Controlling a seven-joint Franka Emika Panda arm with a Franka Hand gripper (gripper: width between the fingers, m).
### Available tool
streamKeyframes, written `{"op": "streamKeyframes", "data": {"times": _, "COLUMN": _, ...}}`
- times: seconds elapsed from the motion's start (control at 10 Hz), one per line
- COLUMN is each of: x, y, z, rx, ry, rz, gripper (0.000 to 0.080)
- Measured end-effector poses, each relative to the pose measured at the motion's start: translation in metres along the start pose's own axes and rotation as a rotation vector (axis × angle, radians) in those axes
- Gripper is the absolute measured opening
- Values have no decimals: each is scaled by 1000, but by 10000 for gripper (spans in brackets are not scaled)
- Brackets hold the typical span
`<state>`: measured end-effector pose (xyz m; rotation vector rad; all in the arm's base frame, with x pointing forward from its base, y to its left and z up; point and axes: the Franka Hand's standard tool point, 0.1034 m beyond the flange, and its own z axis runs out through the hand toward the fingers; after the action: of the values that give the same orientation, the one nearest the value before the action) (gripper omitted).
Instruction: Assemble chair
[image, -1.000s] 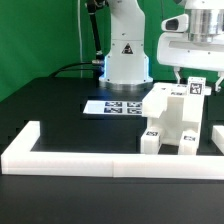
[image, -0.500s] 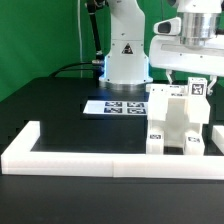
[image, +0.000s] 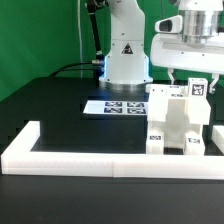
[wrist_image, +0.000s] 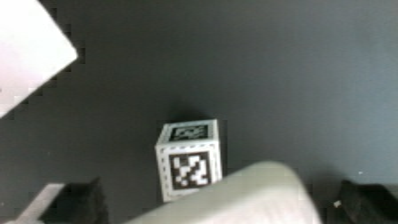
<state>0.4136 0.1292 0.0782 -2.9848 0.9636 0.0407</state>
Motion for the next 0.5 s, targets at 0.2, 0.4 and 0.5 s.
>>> {"op": "streamKeyframes", "data": {"times": 0.2, "x": -9, "y": -3, "z": -3, "rx": 3, "ry": -8, "rz": 12, "gripper": 649}}
{"op": "streamKeyframes", "data": {"times": 0.4, "x": -27, "y": -1, "z": 0, "rx": 5, "ry": -5, "rz": -13, "gripper": 649}}
{"op": "streamKeyframes", "data": {"times": 0.5, "x": -31, "y": 1, "z": 6, "rx": 3, "ry": 11, "rz": -31, "gripper": 649}}
